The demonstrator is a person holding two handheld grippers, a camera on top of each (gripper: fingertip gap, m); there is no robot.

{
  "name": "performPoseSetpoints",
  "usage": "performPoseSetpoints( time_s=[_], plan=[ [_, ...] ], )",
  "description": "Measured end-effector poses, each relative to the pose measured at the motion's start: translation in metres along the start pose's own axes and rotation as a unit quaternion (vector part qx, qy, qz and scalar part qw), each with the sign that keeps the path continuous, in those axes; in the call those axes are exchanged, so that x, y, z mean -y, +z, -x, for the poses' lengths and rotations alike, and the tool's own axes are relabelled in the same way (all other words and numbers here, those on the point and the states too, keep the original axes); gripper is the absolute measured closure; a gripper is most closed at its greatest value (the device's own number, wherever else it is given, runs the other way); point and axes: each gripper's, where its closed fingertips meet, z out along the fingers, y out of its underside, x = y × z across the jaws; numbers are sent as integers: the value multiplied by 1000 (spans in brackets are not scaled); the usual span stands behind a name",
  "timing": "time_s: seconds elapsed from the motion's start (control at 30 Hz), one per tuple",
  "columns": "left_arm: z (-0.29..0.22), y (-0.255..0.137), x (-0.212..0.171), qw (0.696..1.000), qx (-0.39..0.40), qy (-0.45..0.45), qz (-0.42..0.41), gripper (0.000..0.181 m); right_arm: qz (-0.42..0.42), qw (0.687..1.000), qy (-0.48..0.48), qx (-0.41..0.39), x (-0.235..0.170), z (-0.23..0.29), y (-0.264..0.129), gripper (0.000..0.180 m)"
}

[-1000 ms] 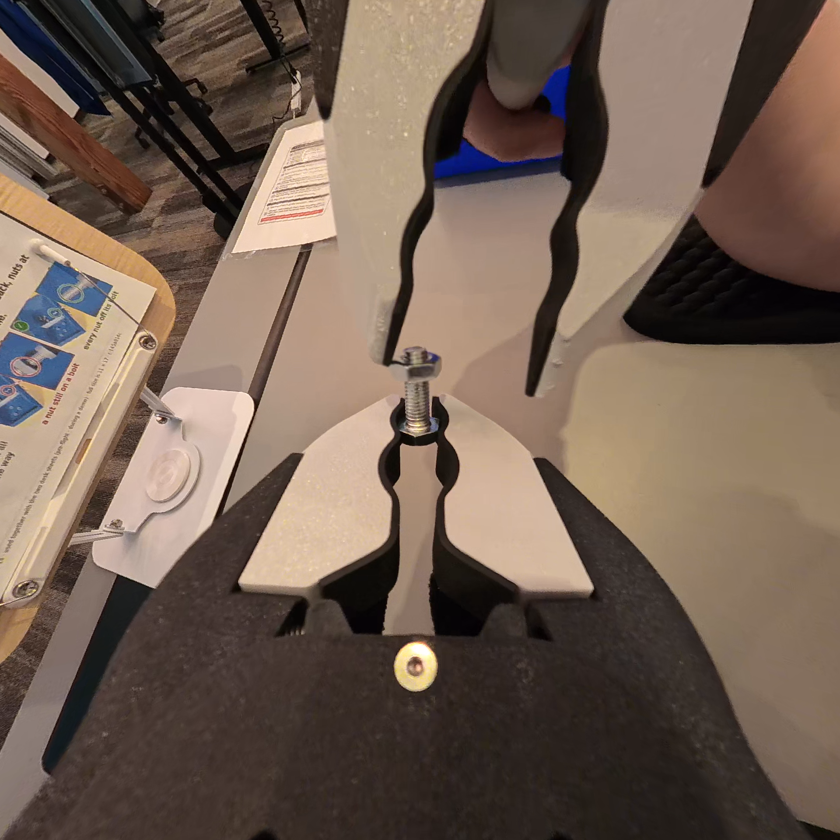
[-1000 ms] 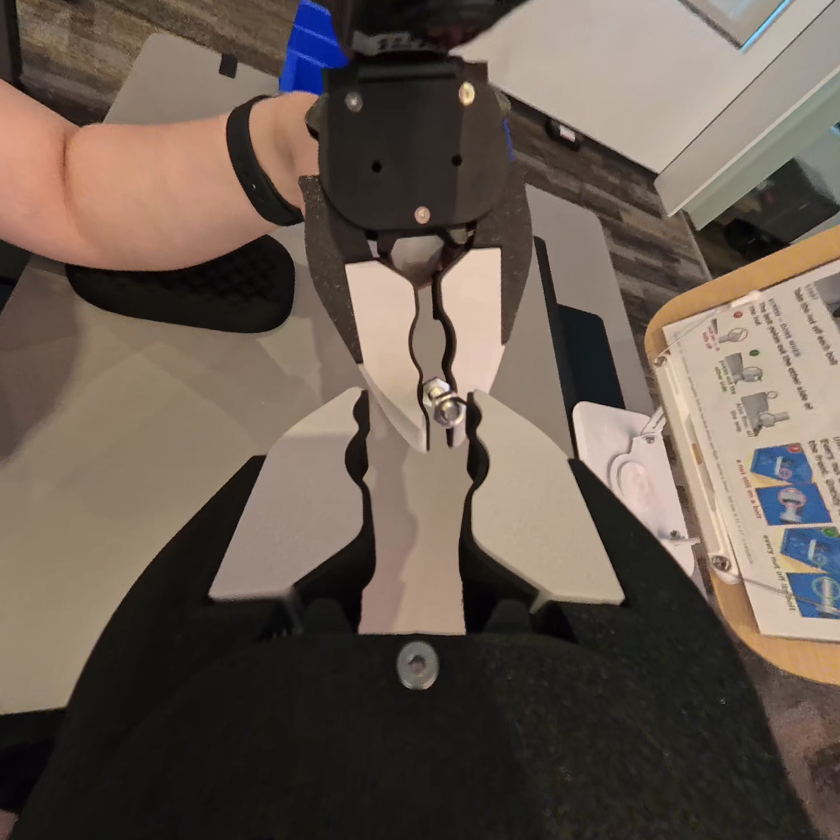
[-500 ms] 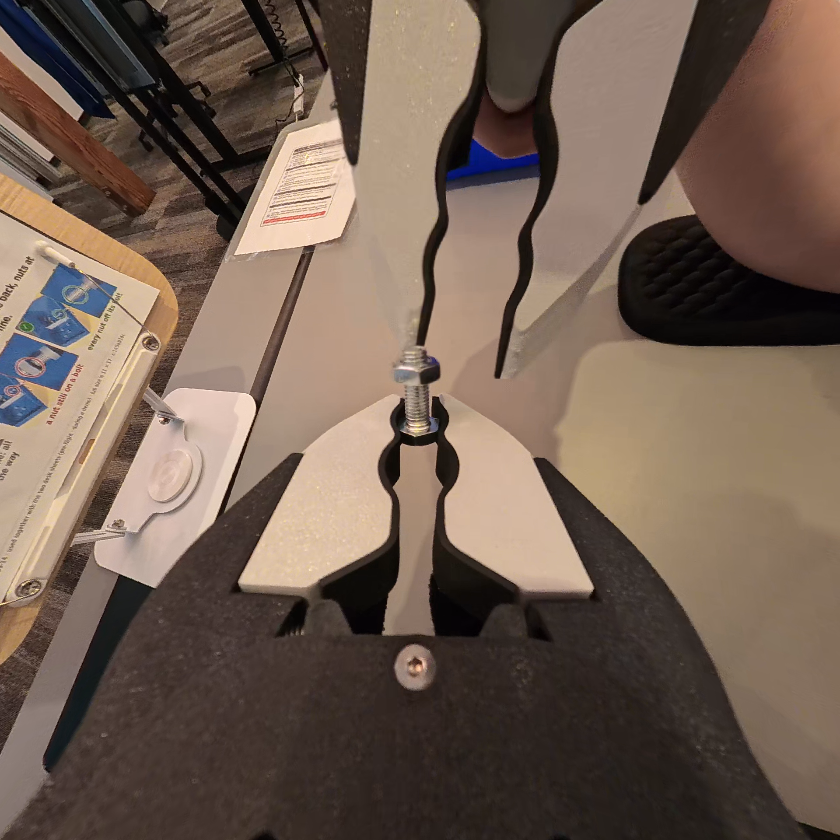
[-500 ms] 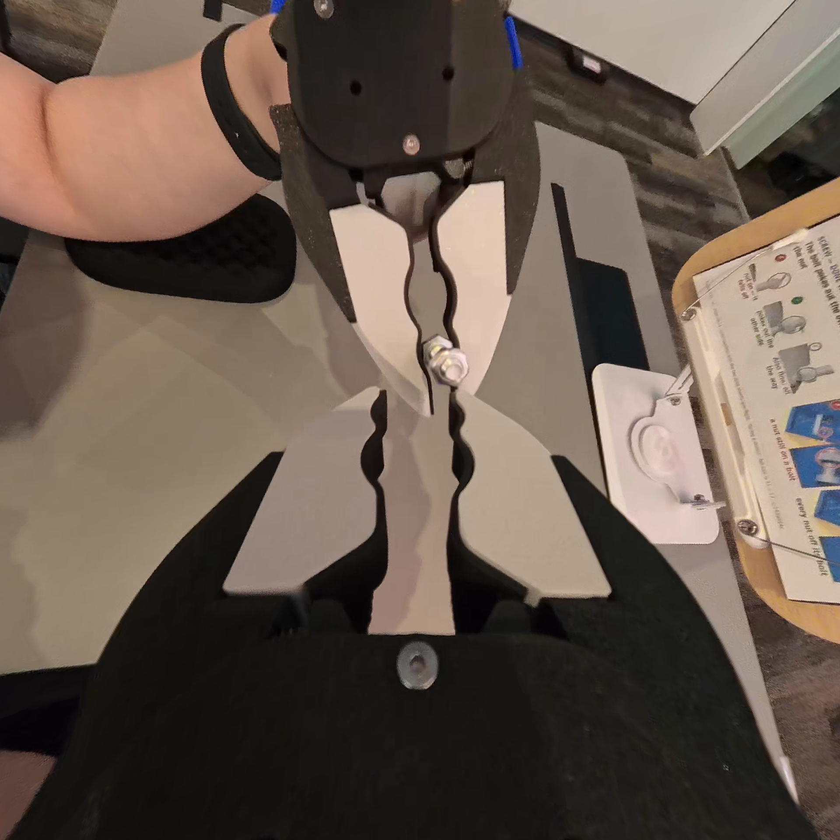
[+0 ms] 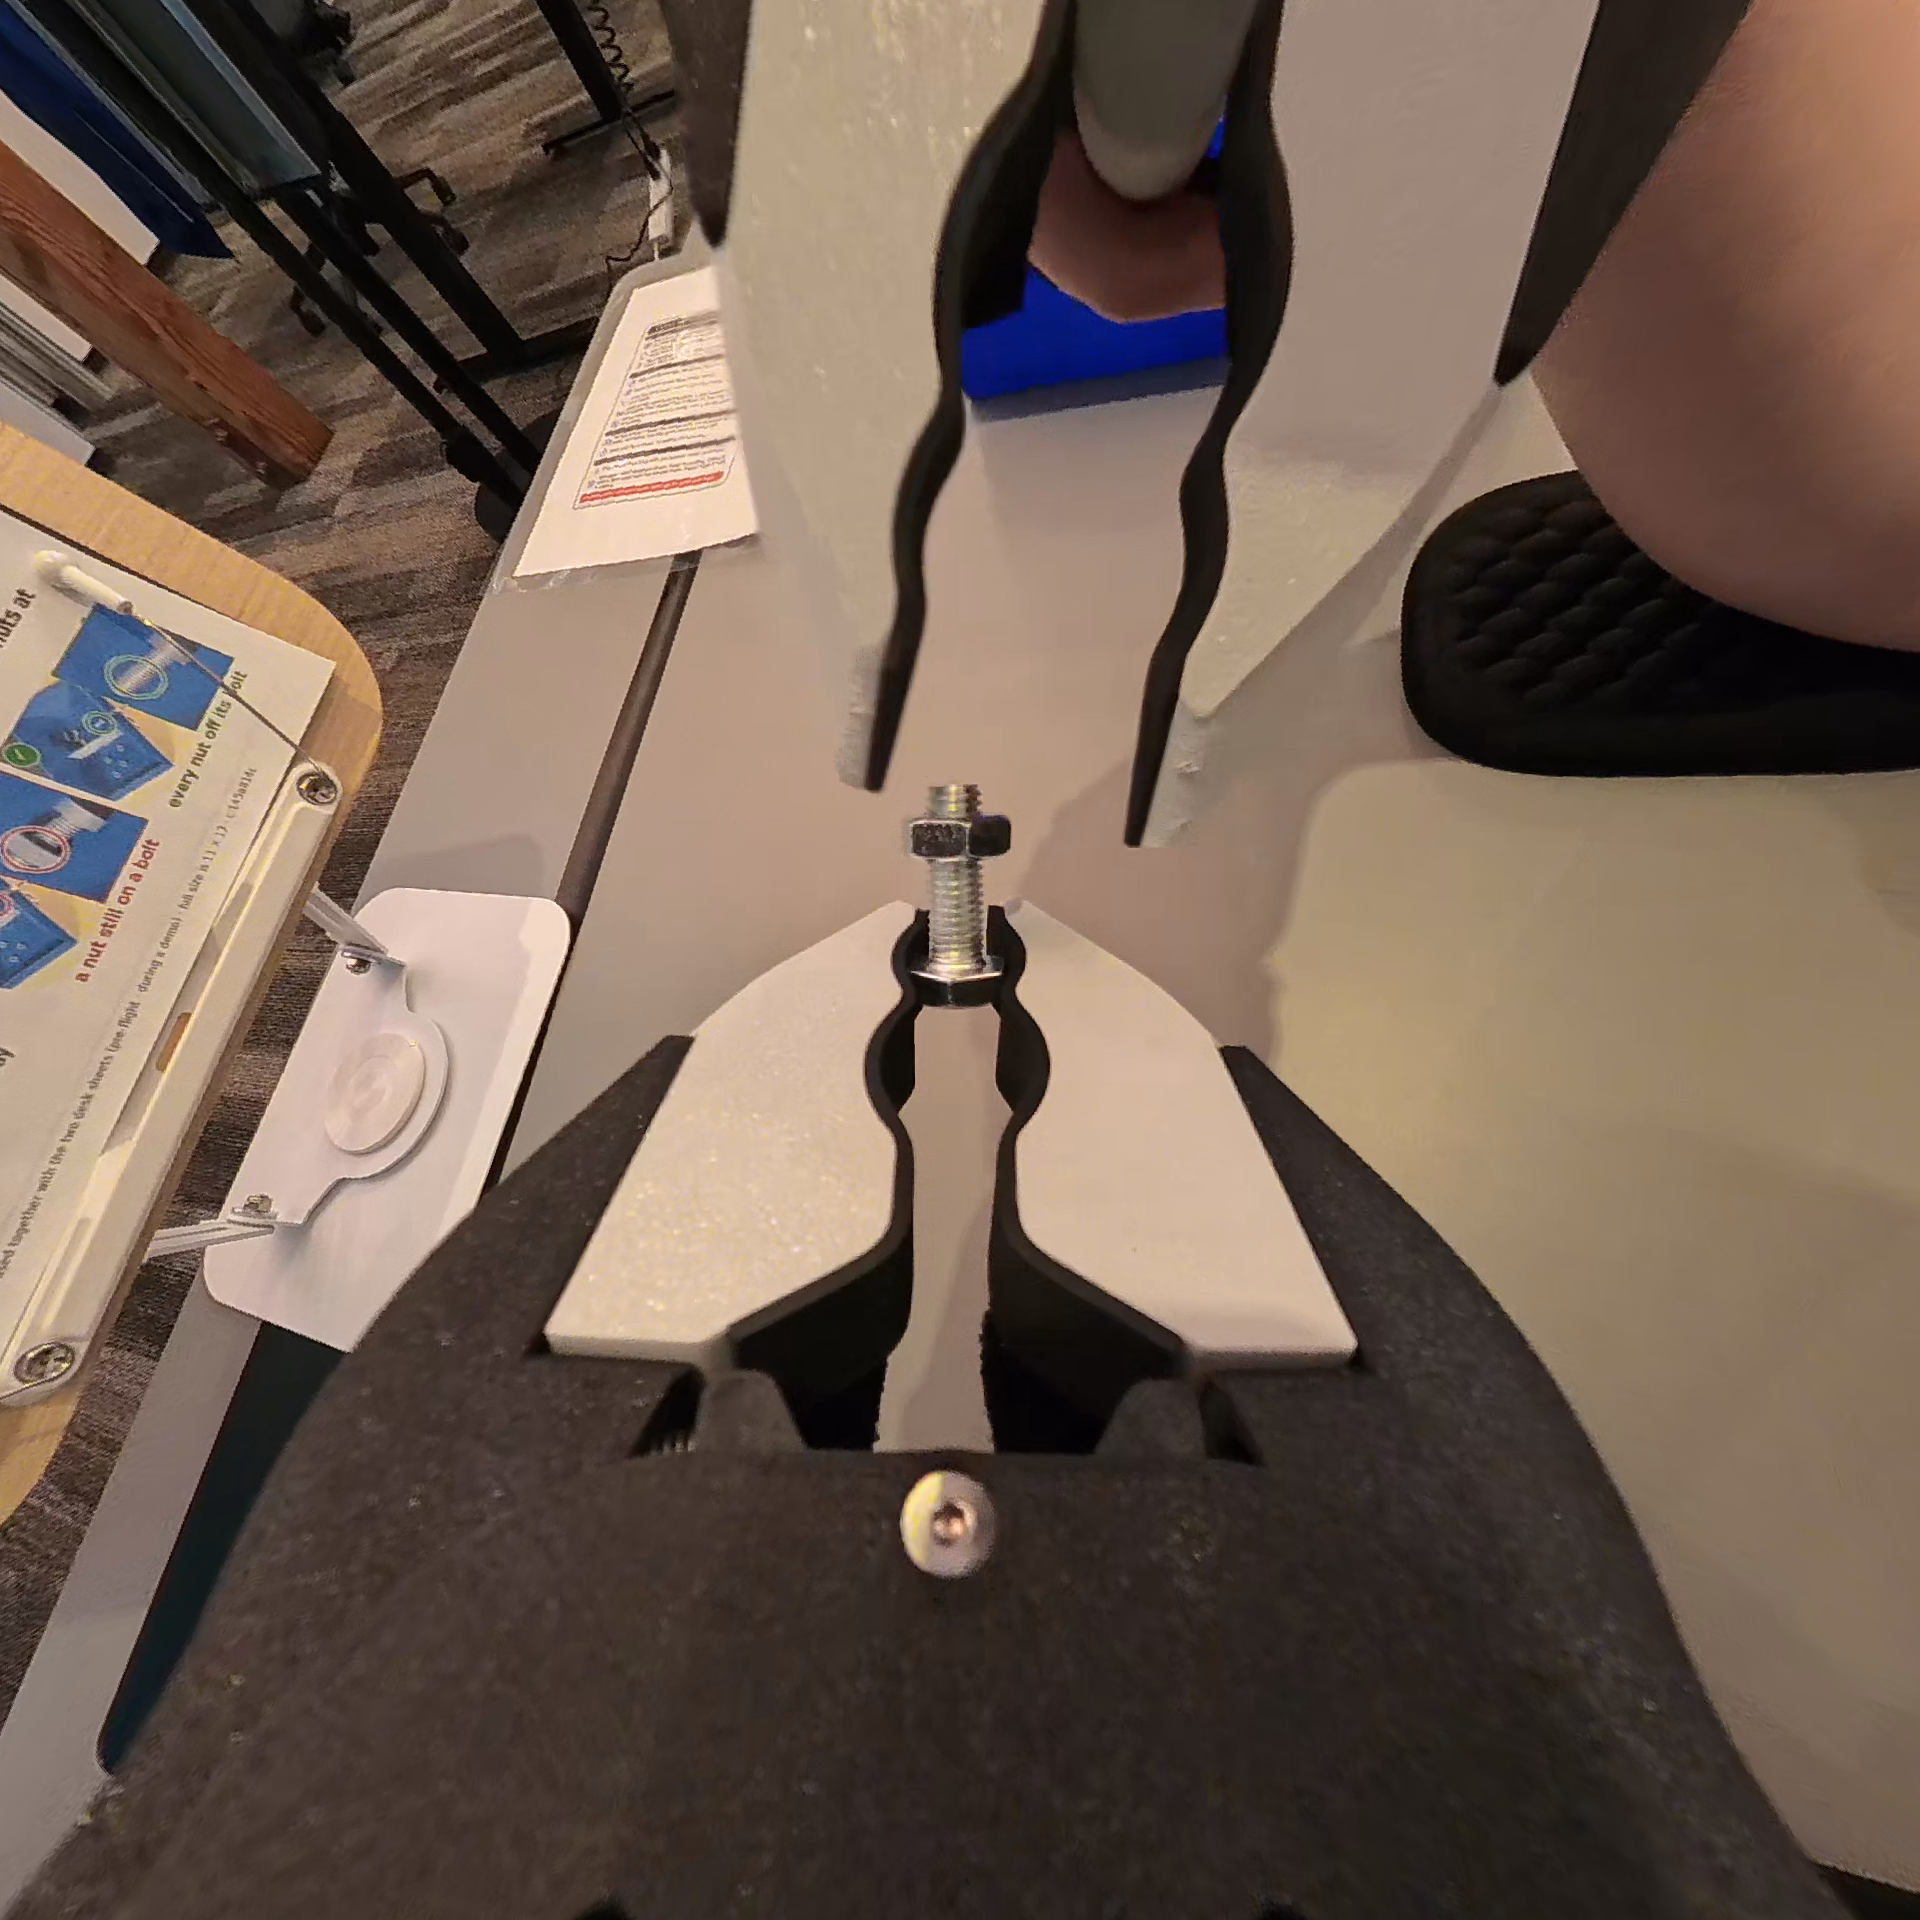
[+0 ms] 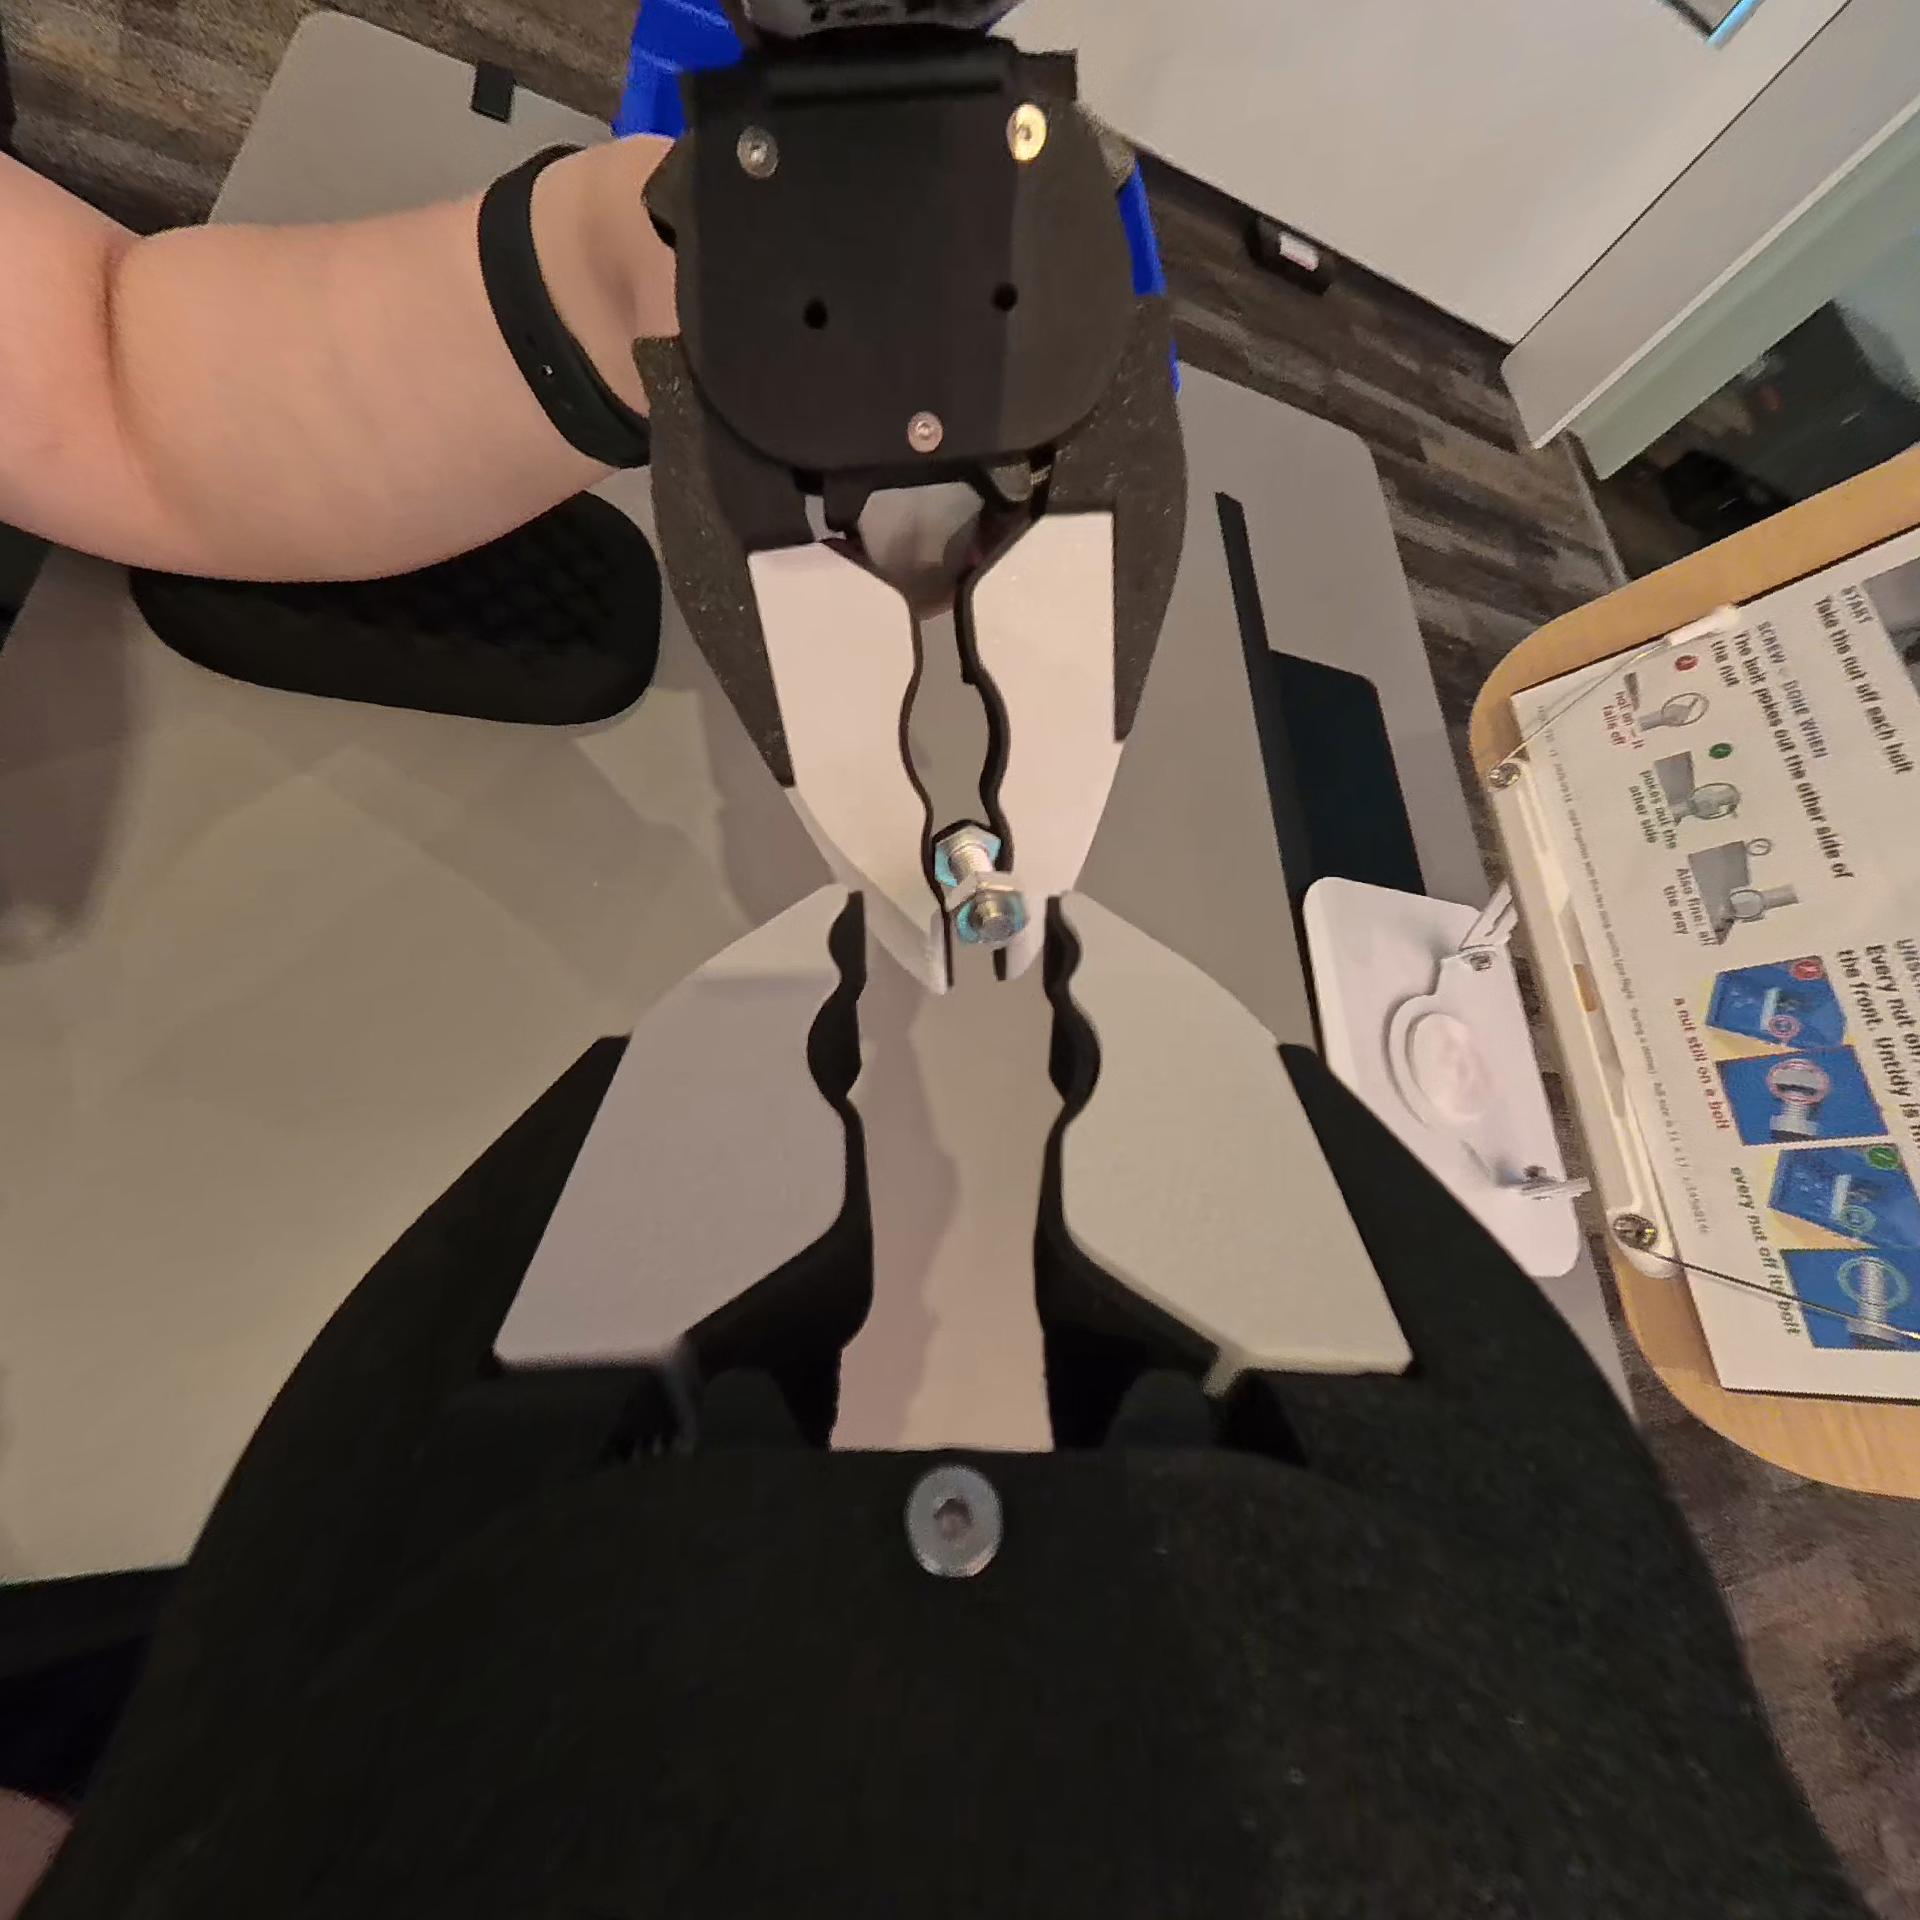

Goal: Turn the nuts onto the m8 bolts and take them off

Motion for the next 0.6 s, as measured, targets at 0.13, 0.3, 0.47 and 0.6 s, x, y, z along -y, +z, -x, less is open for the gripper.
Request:
performPoseSetpoints(
  time_s=[0.13,0.3,0.47,0.6],
  plan=[
    [0,-1,0,1000,0,-1,-3,171,-4,1000,-9,10,3,5,6,144],
    [0,-2,1,1000,-1,-1,-4,171,36,999,9,22,-15,4,9,148],
    [-1,-1,1,1000,-4,1,-2,170,-2,1000,-13,1,1,0,8,142],
    [-2,-1,0,1000,-6,4,1,170,4,1000,-14,18,-1,7,9,145]
  ],
)
